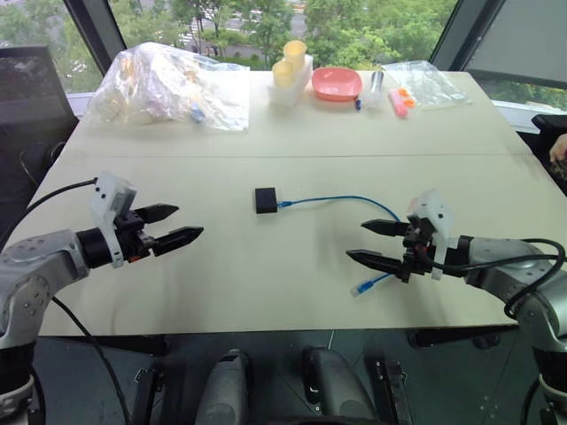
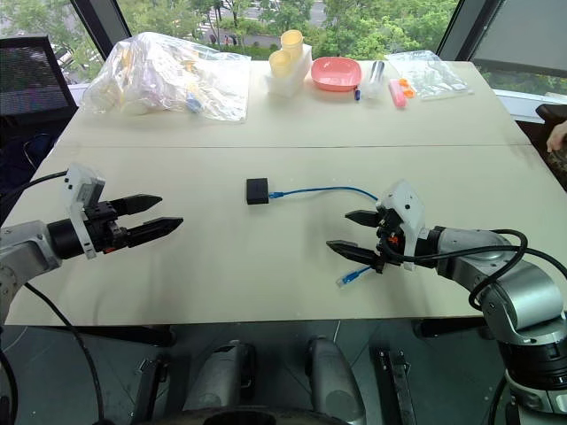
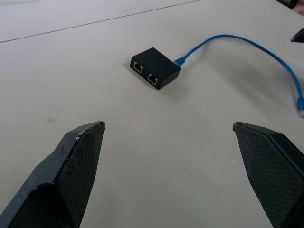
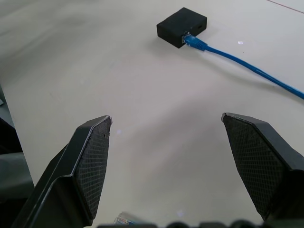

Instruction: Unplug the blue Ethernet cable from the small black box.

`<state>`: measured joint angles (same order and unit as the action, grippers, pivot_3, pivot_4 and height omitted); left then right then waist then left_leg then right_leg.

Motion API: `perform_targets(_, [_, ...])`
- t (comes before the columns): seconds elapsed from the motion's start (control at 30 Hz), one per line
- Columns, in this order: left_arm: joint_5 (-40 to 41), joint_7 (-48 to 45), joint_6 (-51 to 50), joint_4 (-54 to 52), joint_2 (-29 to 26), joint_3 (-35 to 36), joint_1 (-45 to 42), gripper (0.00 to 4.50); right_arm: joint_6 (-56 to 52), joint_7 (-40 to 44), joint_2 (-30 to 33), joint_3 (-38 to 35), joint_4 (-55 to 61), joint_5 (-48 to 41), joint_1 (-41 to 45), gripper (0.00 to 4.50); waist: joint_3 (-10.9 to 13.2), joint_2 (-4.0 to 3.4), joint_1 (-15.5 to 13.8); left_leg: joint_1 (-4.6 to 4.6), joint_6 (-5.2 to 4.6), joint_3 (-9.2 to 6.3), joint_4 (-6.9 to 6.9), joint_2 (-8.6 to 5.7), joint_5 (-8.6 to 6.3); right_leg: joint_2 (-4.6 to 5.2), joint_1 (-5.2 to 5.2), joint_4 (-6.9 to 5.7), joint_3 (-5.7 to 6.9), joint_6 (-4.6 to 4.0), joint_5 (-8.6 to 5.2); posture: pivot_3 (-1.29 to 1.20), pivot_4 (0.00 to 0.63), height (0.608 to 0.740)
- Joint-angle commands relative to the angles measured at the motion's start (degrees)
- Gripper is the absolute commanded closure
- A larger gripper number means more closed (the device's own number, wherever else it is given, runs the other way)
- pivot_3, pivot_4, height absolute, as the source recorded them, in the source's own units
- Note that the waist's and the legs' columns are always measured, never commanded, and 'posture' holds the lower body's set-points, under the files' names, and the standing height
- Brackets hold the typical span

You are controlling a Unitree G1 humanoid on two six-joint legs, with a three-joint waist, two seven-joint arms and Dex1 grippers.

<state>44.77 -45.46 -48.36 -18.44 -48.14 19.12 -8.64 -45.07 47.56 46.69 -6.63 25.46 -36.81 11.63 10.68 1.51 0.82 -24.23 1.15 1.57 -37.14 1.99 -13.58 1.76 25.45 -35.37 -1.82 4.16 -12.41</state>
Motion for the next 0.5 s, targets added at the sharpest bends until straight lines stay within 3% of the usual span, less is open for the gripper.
perform_targets(0.03, [0.52,0.23,0.64,-1.71,-0.14,1.83,0.31,0.02,1.22,-0.06,-0.25,-0.08,0.39,0.30,0.80,0.63,0.00,0.00,-0.02,0.00,0.00,0.00,0.00,0.00,0.00,0.00,0.00,0.00,0.00,0.00,0.00,0.00,0.150,0.740])
perform_targets(0.5, [-1.61,0.21,2.79,-0.41,-0.16,-0.12,-0.52,0.02,3.05,-0.67,-1.63,1.06,-0.43,2.13,1.46,0.63,0.00,0.01,-0.03,0.02,0.00,0.00,-0.07,-0.01,0.00,-0.02,-0.01,-0.10,0.00,0.00,0.00,0.00,0.150,0.740])
